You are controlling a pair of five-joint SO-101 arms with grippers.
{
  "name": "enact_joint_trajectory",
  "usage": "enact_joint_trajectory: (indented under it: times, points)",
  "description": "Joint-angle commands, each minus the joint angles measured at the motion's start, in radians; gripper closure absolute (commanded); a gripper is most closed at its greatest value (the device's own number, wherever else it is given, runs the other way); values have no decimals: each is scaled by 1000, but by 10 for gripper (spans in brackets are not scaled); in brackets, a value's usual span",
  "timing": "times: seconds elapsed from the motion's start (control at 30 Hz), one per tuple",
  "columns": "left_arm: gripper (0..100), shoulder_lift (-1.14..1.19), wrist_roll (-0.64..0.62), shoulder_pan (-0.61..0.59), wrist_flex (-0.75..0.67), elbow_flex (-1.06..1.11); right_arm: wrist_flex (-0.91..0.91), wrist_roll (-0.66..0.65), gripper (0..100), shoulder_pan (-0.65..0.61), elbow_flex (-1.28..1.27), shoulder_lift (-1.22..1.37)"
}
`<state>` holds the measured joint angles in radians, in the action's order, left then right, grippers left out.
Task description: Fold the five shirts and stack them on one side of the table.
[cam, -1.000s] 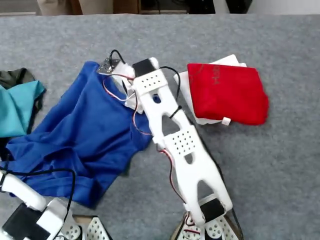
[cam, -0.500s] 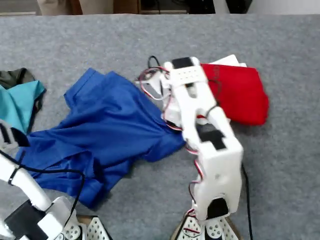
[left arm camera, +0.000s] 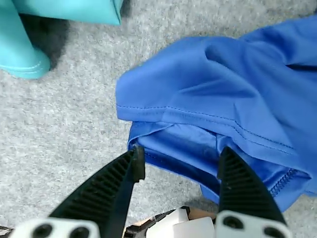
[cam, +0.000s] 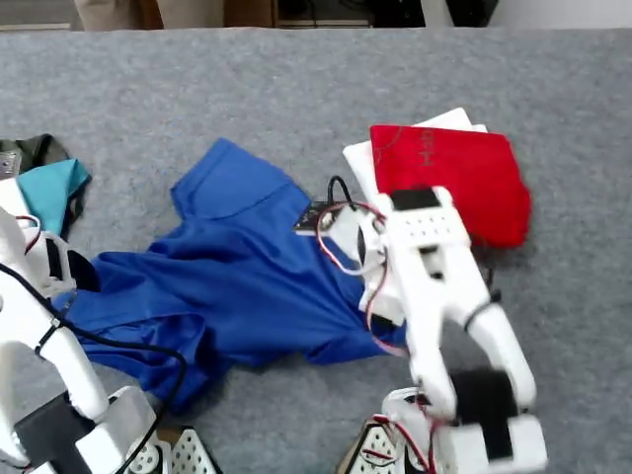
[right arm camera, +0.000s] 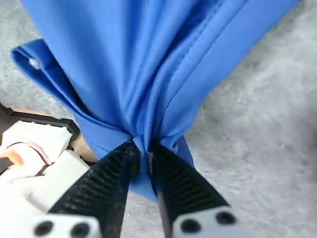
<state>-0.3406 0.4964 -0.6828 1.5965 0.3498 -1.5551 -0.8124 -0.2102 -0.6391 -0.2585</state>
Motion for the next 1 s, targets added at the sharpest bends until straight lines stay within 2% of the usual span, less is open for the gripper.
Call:
enact_joint_trajectory:
  times: [0.0,0.07,0.13,0.23,0.3,0.47,0.63,0.77,0.97]
  points:
    - [753,-1,-12,2,-9,0,-51,-38,993,15,-35,-189]
    - [753,-1,-32,-6,-9,9,-87,-49,946,18,-44,-283]
    - [753,-1,-69,-17,-15,37,-110,-64,852,19,-45,-378]
    - [753,-1,-78,-35,-61,130,-120,-98,709,15,-39,-515]
    - [754,-2,-77,-43,-109,199,-117,-109,662,13,-38,-593]
    - [767,-2,-83,-52,-221,293,-71,-107,659,16,-38,-704]
    - [805,-2,-109,-133,-308,276,-18,-106,659,13,-31,-662]
    - [822,-2,-103,-190,-316,284,-14,-100,659,13,67,-512]
    - [853,-1,-110,-229,-396,367,-5,63,659,-64,420,-125]
